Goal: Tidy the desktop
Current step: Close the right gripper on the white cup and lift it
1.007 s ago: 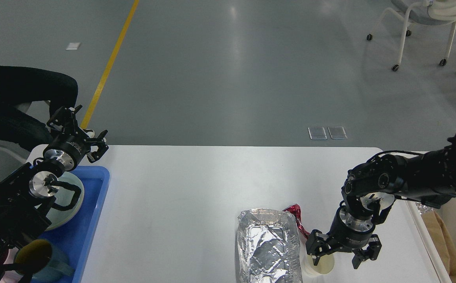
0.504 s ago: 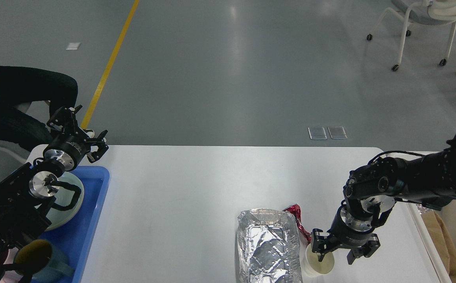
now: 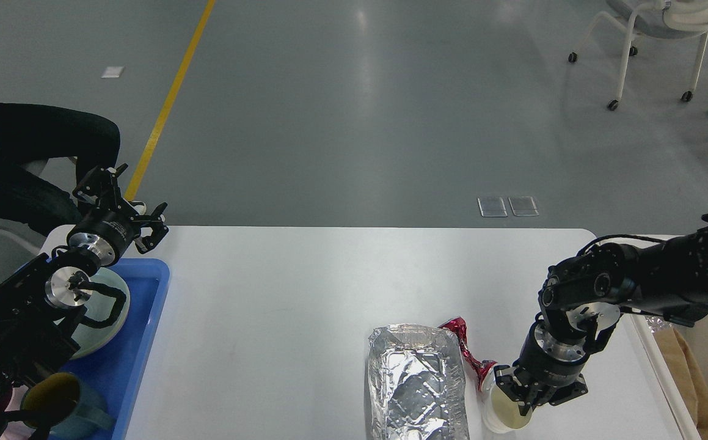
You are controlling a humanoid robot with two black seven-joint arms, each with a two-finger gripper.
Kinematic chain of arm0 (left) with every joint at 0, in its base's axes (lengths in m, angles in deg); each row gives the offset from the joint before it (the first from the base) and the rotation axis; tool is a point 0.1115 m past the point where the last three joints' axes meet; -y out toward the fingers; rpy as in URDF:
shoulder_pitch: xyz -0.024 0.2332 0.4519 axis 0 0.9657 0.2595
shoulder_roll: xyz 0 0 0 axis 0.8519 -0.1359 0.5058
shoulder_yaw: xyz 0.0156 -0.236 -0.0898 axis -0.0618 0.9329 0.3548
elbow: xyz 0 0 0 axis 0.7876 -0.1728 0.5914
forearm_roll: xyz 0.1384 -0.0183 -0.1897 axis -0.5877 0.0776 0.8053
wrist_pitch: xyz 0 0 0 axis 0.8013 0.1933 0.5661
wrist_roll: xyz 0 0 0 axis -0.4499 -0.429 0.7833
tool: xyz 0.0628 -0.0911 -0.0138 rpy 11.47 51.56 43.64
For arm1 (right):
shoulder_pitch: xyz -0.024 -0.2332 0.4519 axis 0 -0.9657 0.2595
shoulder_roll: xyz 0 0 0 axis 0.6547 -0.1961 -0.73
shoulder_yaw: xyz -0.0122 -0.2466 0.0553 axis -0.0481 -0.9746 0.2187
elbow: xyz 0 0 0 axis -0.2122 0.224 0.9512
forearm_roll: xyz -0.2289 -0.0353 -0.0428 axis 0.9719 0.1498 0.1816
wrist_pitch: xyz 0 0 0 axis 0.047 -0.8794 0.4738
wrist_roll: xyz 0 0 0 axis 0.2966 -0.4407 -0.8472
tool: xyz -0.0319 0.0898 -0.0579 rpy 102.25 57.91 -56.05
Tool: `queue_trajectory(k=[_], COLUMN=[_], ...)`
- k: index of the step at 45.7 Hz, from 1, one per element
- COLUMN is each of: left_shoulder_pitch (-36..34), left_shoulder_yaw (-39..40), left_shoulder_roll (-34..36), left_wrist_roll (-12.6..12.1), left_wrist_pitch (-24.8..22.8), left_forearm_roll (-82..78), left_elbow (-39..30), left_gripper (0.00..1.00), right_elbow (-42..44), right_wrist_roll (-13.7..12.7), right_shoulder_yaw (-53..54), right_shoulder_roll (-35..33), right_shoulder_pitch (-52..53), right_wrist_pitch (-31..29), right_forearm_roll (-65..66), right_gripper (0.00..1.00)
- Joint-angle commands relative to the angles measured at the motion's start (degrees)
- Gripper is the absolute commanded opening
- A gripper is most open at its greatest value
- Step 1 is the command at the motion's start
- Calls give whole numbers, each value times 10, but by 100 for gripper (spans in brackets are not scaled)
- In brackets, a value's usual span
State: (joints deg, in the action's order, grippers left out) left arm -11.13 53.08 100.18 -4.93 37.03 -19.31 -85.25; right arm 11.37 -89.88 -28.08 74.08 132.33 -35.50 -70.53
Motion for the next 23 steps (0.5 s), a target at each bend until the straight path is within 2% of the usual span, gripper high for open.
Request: queue_trajectory(k=[1, 15, 23], left_shoulder_pitch=[0, 0, 0], left_shoulder_yaw=[0, 0, 0], left_shoulder_roll=[0, 0, 0], left_wrist_roll=[0, 0, 0], left_wrist_pitch=[0, 0, 0], left_forearm_roll=[0, 0, 0], left_elbow=[0, 0, 0], left_gripper=[97, 97, 97], right_elbow=[-7, -19, -14], right_wrist_roll=[0, 3, 6], right_shoulder_yaw=[-6, -11, -15], right_shoulder_roll=[-15, -91, -132], right_shoulder_pitch=[29, 196, 308], right_wrist_pitch=[-25, -144, -149], right_forearm_roll=[0, -3, -16], right_gripper=[0, 0, 0])
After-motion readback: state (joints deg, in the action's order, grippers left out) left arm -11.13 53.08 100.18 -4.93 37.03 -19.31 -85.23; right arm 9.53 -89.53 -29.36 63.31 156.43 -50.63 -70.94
